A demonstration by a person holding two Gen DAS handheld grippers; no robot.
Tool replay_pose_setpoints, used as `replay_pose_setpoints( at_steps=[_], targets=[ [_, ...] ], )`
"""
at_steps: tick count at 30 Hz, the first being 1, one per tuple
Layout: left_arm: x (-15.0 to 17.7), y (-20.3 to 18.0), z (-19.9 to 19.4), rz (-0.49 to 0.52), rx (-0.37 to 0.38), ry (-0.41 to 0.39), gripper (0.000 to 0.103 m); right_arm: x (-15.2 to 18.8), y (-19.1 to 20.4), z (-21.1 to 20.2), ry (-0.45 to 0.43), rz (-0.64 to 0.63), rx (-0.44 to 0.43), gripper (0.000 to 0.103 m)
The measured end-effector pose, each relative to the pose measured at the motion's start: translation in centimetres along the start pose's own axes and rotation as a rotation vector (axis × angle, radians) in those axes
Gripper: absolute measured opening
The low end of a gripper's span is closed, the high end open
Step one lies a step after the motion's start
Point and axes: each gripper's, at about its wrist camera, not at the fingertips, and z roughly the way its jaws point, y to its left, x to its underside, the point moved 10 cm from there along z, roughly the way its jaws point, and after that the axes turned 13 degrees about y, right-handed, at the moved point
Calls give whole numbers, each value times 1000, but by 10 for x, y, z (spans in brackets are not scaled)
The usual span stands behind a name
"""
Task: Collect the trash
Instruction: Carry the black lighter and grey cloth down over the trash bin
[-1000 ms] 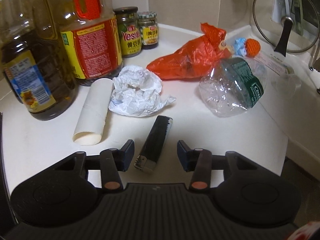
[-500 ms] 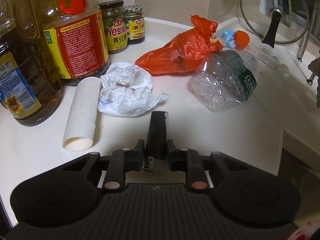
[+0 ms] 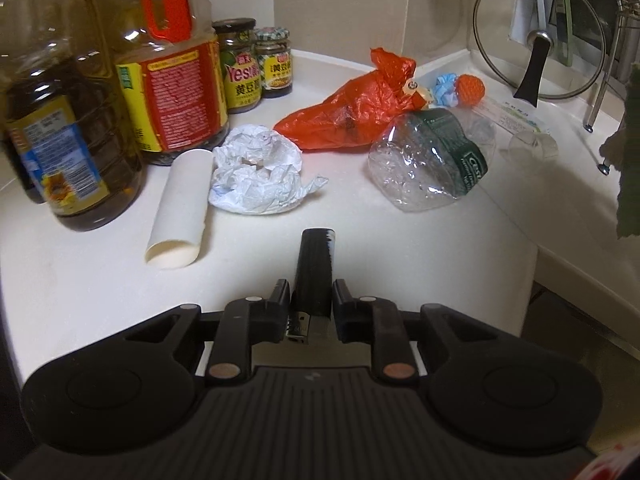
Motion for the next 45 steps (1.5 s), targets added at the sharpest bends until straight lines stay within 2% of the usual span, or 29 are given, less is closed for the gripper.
replay_pose_setpoints(
  at_steps=[7, 13, 20, 25, 33, 45],
  targets=[
    [22, -8, -33, -58, -28, -24, 20, 9, 21, -10, 27, -21, -141, 13],
    [44, -31, -60, -89, -35, -42, 20, 28, 38, -19, 78, -42, -249, 13],
    [73, -71, -87, -111, -15, -63, 20, 60, 48, -22, 164, -29, -333, 13],
    [95, -95, -93, -127, 2, -50, 20, 92, 54, -17, 245, -25, -364, 13],
    [130, -120, -77, -166, 19, 7, 20, 147, 55, 7, 364, -10, -328, 13],
    [168, -131, -18, -232, 28, 106, 20, 227, 38, 46, 459, -43, -174, 13]
  ],
)
